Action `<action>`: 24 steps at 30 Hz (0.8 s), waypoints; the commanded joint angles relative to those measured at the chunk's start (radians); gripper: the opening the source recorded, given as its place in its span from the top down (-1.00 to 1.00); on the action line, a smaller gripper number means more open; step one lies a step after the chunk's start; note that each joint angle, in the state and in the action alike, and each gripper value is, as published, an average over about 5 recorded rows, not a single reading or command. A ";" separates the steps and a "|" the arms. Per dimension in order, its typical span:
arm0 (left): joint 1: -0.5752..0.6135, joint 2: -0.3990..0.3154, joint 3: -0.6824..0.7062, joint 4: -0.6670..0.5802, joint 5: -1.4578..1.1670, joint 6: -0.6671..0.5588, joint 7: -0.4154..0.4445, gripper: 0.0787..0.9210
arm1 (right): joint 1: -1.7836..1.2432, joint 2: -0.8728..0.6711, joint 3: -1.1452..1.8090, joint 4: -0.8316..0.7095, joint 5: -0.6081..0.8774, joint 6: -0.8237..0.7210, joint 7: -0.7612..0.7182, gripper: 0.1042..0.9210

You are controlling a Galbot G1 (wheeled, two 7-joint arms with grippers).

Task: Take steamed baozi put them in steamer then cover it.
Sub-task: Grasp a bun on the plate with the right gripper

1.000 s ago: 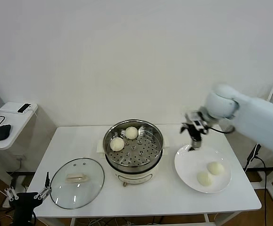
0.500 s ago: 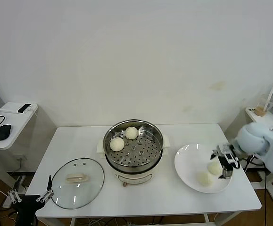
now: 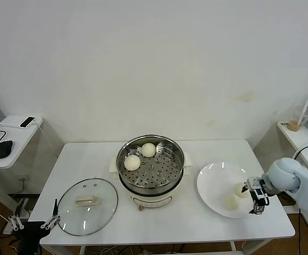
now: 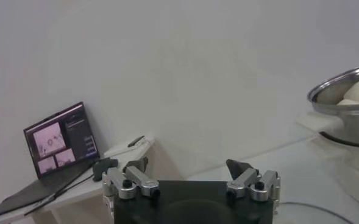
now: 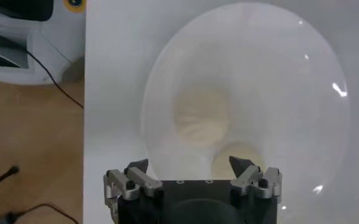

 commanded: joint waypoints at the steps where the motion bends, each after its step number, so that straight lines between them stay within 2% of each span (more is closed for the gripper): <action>1: 0.001 0.000 -0.001 0.003 0.002 0.000 0.000 -0.77 | -0.036 0.084 0.032 -0.066 -0.029 0.006 0.021 -0.76; 16: 0.000 -0.006 -0.007 0.003 0.001 0.000 0.000 -0.77 | 0.022 0.137 -0.014 -0.089 -0.022 -0.030 0.023 -0.73; 24: 0.001 -0.007 -0.006 -0.001 0.000 0.000 0.000 -0.77 | 0.020 0.126 -0.013 -0.086 -0.017 -0.041 0.008 -0.36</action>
